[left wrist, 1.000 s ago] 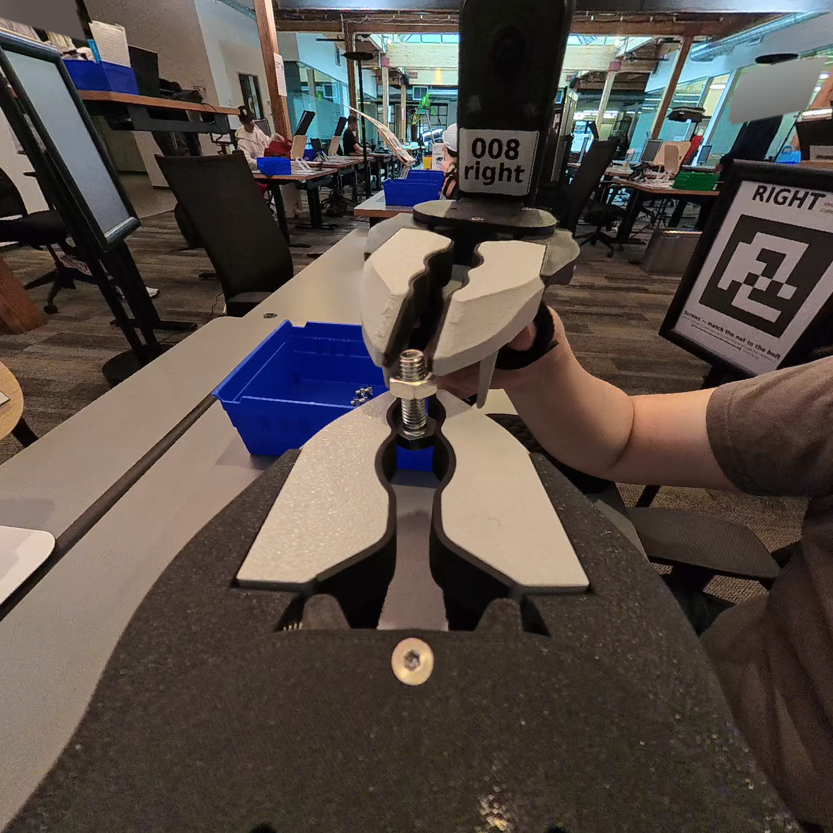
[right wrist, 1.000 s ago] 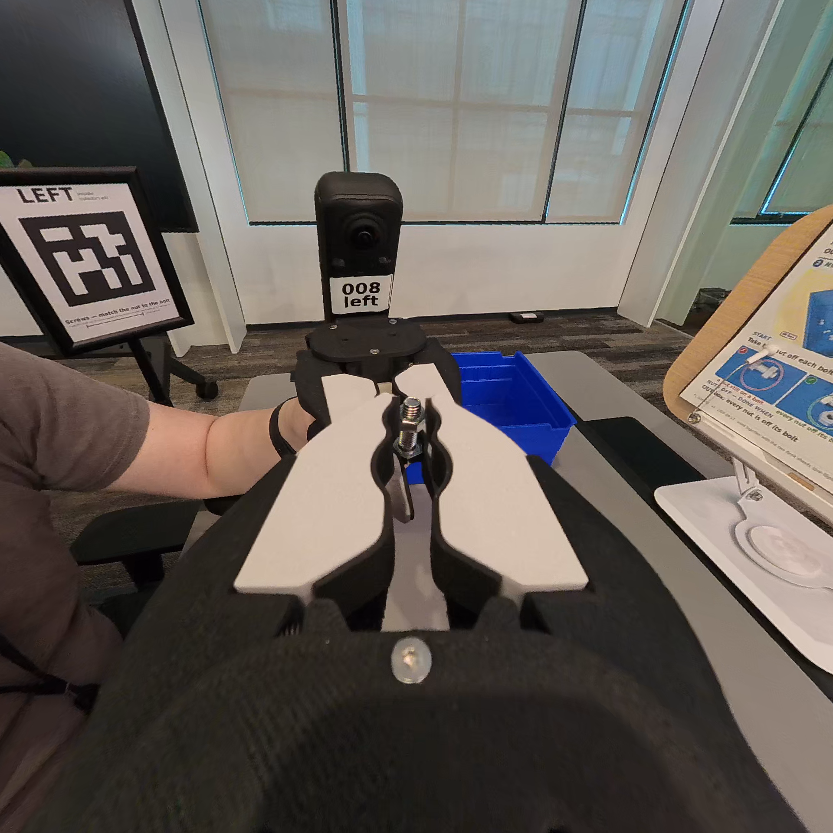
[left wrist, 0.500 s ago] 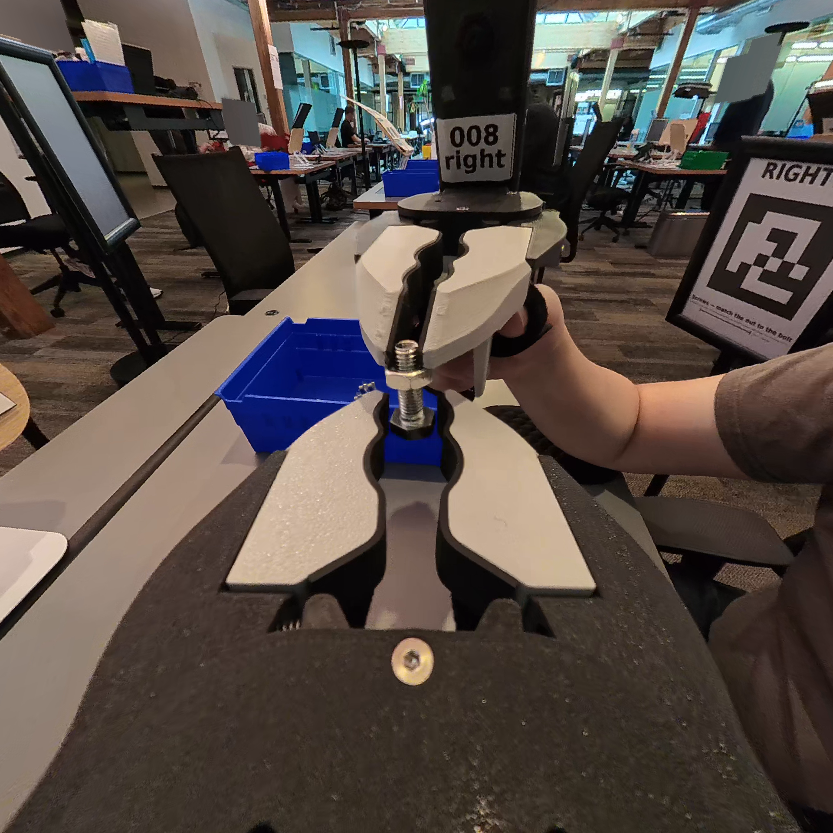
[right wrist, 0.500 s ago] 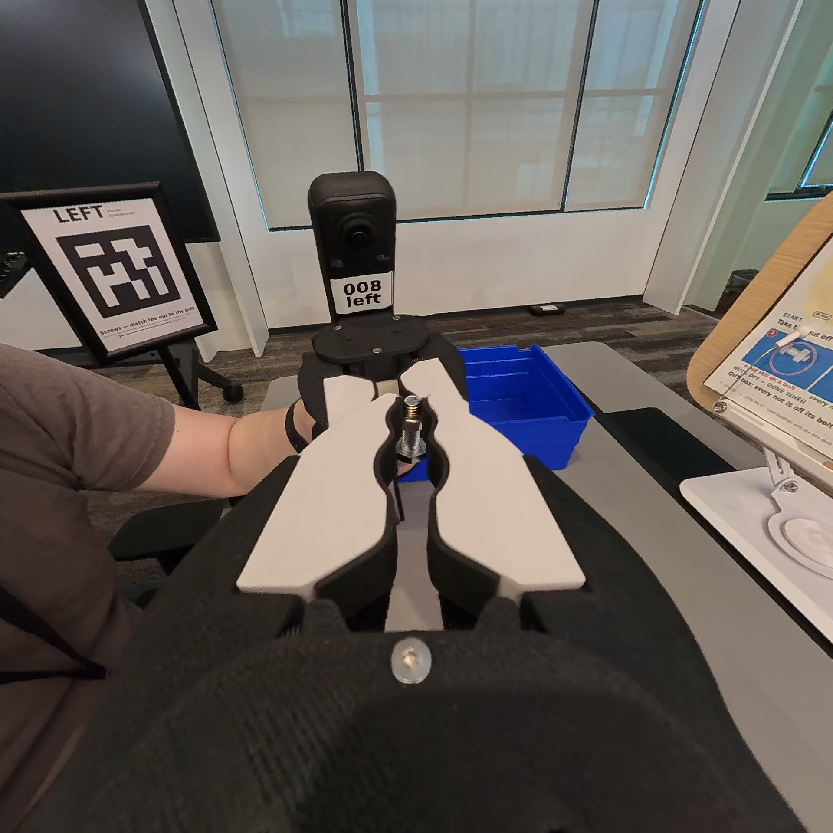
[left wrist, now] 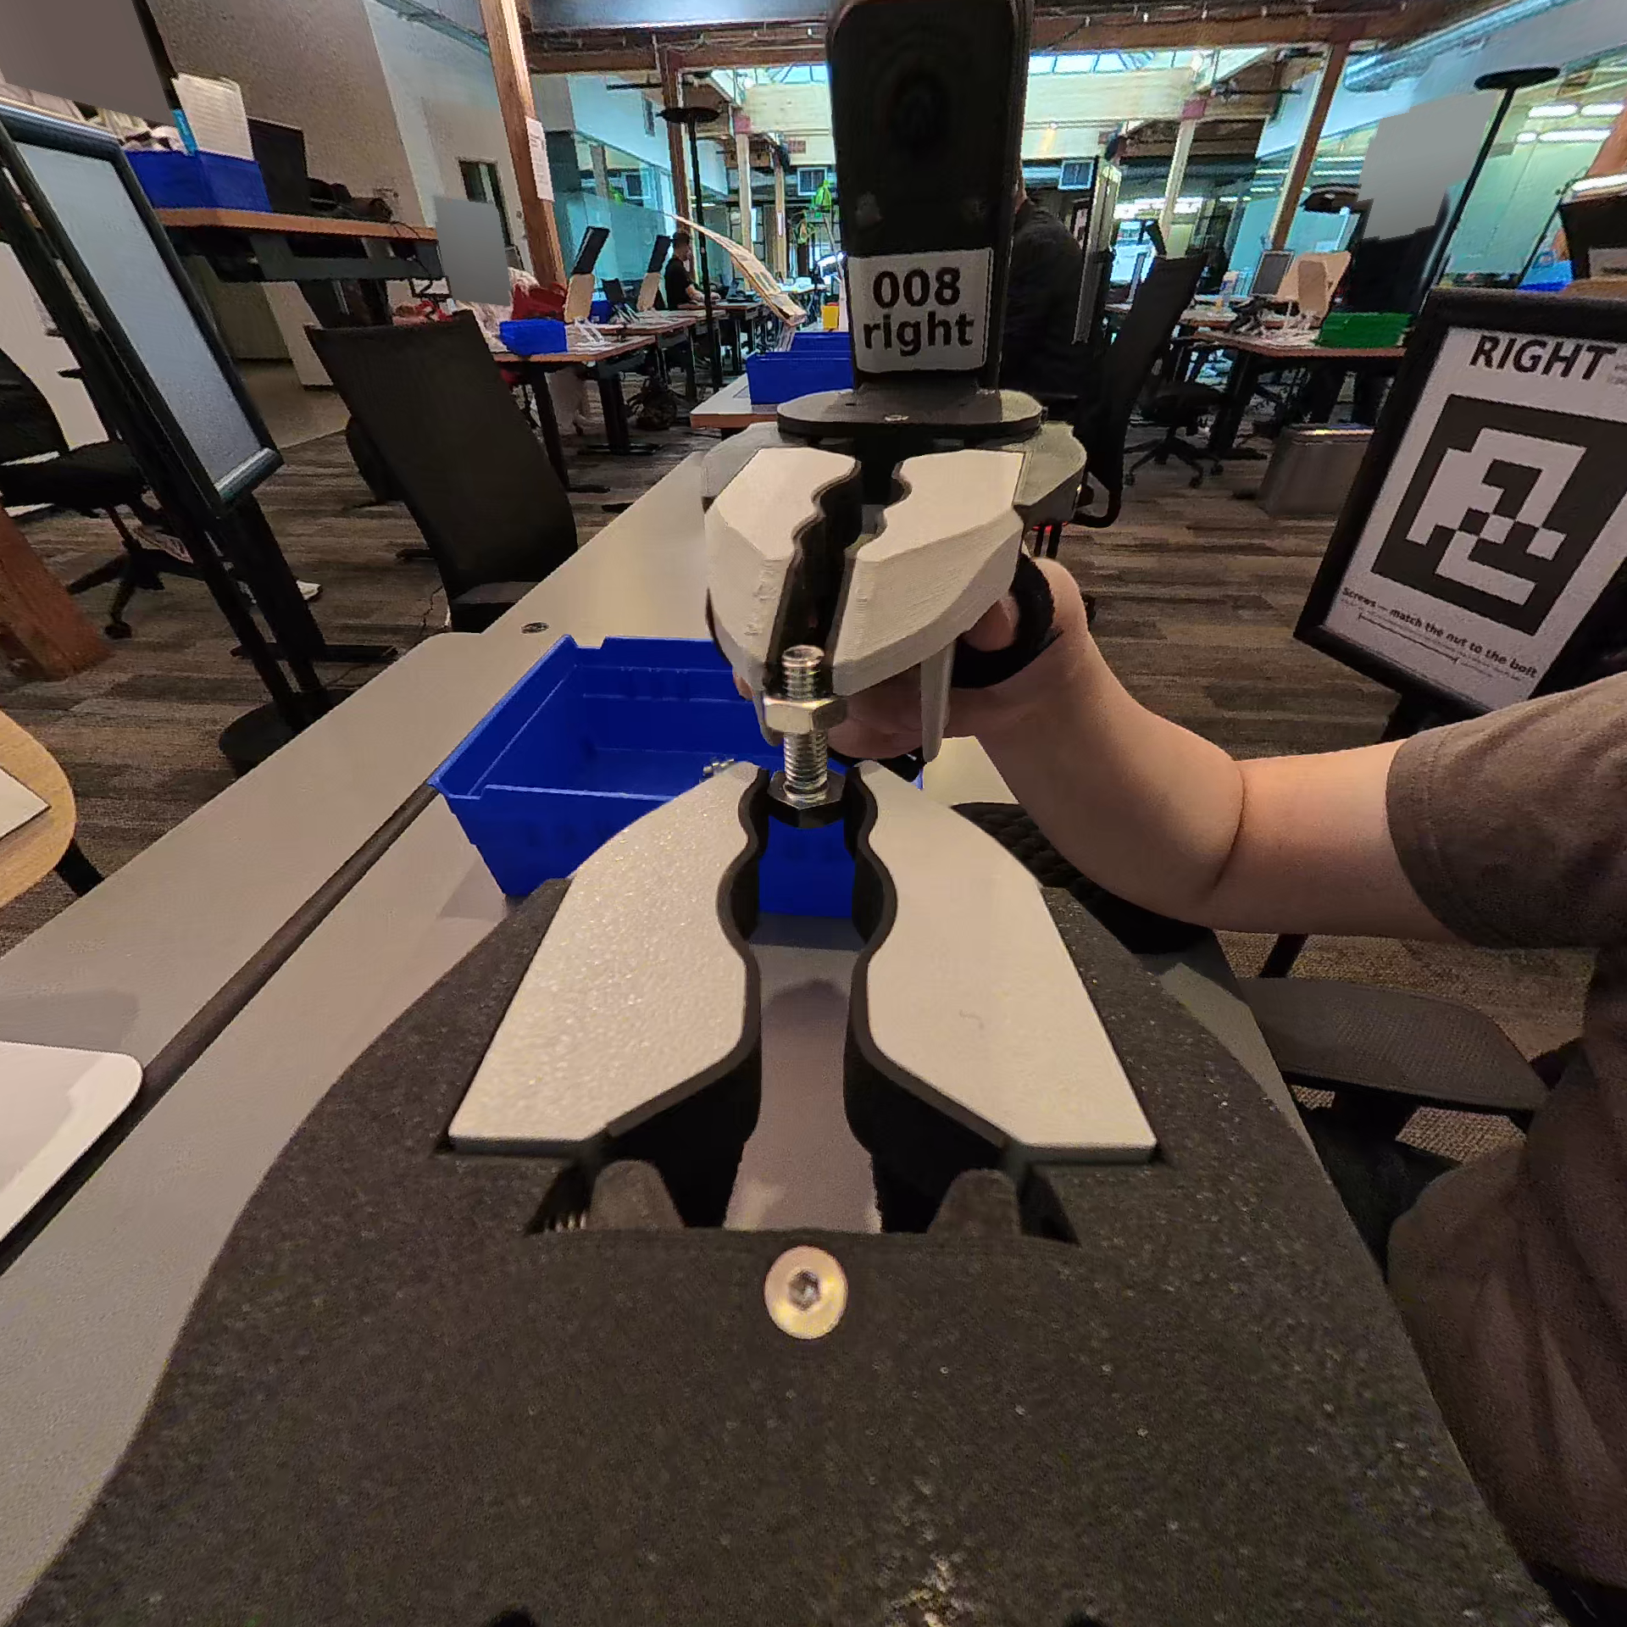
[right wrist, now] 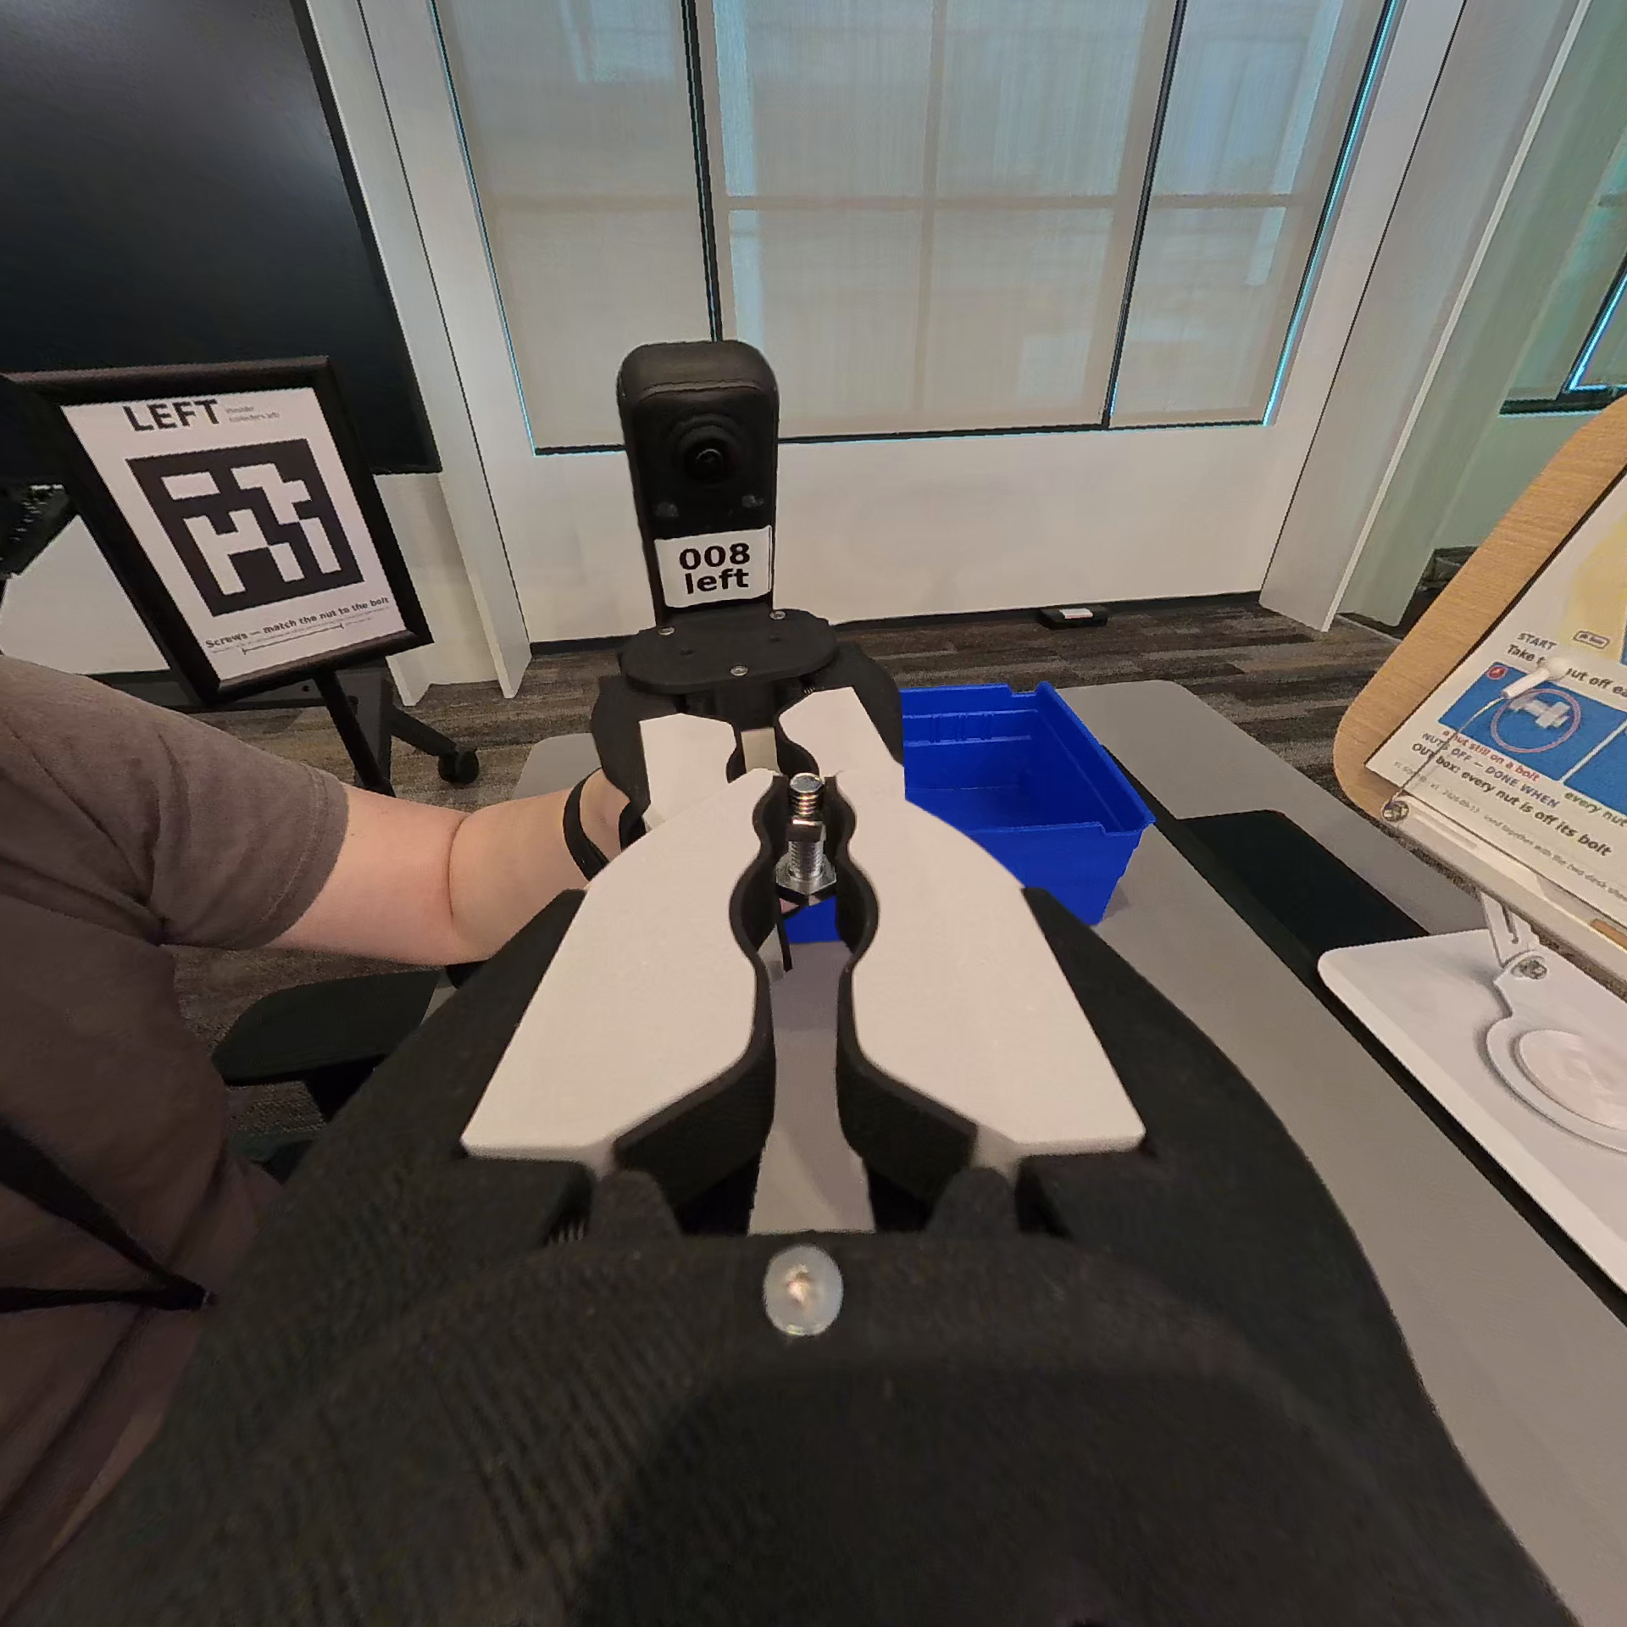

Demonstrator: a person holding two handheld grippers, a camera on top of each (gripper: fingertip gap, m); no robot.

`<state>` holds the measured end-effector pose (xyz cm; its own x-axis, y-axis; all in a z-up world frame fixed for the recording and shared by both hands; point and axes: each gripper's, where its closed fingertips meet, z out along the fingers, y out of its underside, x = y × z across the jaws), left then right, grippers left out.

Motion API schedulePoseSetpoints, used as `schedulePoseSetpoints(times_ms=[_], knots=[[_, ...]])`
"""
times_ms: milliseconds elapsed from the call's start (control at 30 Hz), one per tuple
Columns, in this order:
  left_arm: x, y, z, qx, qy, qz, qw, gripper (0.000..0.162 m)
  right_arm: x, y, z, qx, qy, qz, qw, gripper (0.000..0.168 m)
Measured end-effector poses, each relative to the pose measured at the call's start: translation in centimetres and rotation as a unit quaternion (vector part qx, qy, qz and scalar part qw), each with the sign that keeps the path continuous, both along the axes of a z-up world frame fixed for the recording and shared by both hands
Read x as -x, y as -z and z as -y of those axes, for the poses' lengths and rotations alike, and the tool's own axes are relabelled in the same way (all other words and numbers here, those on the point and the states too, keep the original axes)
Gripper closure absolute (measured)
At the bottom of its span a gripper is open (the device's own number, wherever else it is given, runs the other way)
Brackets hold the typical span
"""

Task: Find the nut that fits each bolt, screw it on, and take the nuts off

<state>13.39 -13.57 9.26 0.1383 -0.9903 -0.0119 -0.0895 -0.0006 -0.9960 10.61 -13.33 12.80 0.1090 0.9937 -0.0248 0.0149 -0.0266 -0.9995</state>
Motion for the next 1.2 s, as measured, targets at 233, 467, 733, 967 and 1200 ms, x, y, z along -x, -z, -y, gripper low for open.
schedulePoseSetpoints(times_ms=[233, 467, 733, 967, 1200], knots=[[0.5, -1.0, 0.1, 0.01, 0.003, 0.026, 1.0, 0.147, -0.3, 0.1, -0.3, -0.009, -0.003, 0.003, 1.0, 0.142], [0.3, -0.8, 0.3, 0.01, 0.009, 0.019, 1.0, 0.147, 0.4, 0.7, 0.1, 0.027, -0.05, -0.012, 0.998, 0.151], [0.3, -0.9, 0.4, 0.019, 0.017, 0.029, 0.999, 0.147, 0.7, 0.6, 0.3, 0.025, -0.071, -0.033, 0.997, 0.16], [0.5, -1.2, 0.1, 0.013, 0.0, 0.033, 0.999, 0.128, -1.3, -0.7, -0.2, 0.012, -0.047, -0.028, 0.998, 0.16], [0.7, -0.8, 0.0, 0.014, -0.004, 0.008, 1.0, 0.13, -14.7, 3.2, -5.9, 0.064, 0.193, 0.176, 0.963, 0.16]])
